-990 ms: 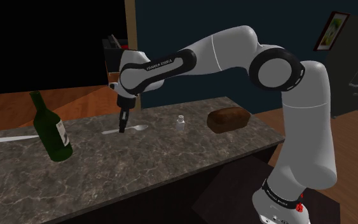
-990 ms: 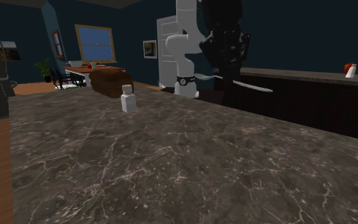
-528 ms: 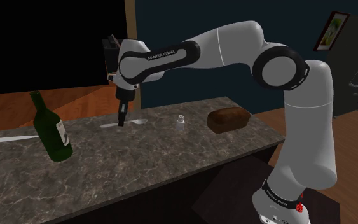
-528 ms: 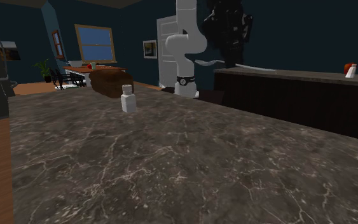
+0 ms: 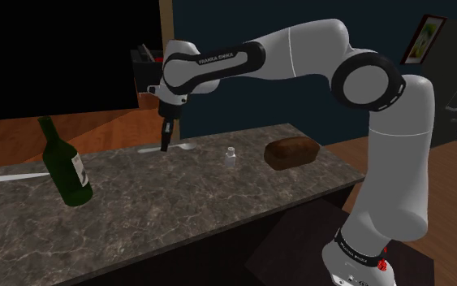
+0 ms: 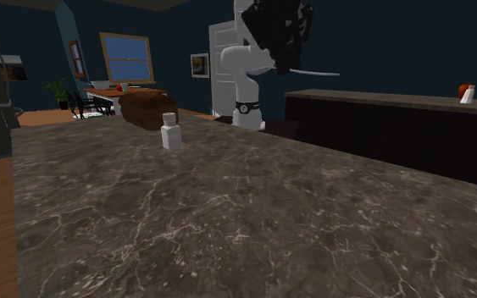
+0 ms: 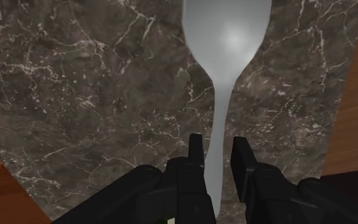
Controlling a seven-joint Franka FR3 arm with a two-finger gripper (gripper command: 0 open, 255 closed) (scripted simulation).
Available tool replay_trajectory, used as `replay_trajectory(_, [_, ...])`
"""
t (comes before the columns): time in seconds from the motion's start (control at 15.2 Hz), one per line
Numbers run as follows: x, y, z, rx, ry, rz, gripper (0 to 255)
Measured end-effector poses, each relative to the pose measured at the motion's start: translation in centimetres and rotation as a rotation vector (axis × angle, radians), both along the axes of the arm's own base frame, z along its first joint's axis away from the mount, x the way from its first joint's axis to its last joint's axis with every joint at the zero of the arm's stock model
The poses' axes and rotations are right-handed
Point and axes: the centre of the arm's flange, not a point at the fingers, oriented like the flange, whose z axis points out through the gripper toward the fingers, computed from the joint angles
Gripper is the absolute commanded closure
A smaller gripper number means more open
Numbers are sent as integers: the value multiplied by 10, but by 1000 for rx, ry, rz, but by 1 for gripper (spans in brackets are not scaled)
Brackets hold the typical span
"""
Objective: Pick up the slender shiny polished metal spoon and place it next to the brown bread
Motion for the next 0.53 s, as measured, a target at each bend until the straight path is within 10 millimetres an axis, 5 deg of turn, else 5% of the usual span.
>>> replay_trajectory(0.53, [-8,-105,4,0,0,-1,255])
